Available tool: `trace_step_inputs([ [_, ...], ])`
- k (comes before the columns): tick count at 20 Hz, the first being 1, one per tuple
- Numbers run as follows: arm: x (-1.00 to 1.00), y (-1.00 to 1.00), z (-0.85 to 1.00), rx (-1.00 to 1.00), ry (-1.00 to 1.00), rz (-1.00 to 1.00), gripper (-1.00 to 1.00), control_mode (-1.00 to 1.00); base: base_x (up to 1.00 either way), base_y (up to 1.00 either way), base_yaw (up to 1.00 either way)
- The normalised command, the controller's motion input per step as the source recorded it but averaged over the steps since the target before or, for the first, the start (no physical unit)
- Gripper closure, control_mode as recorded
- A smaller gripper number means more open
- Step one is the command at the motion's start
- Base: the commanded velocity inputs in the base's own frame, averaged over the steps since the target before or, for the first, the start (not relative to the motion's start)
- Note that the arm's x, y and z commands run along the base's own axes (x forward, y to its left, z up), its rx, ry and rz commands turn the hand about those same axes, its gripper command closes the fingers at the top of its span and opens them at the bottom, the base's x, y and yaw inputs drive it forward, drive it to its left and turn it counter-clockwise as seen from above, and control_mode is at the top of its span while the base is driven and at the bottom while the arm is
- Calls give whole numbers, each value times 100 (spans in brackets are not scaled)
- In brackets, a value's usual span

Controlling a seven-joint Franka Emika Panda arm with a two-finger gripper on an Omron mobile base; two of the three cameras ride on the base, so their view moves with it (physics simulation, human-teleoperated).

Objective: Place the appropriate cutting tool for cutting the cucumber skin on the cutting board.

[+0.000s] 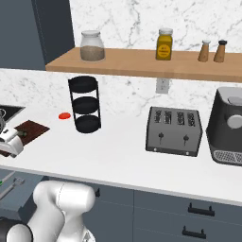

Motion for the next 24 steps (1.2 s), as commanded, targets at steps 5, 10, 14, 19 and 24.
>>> trace_step_inputs([
  [5,0,52,-30,0,9,-2,-100,-100,0,0,0],
  [10,-5,35,-38,0,8,0,-100,-100,0,0,0],
  [14,-20,15,-22,0,8,0,-100,-100,0,0,0],
  [19,-23,22,-42,0,6,0,-100,-100,0,0,0],
  [24,-2,33,-51,0,2,0,-100,-100,0,0,0],
])
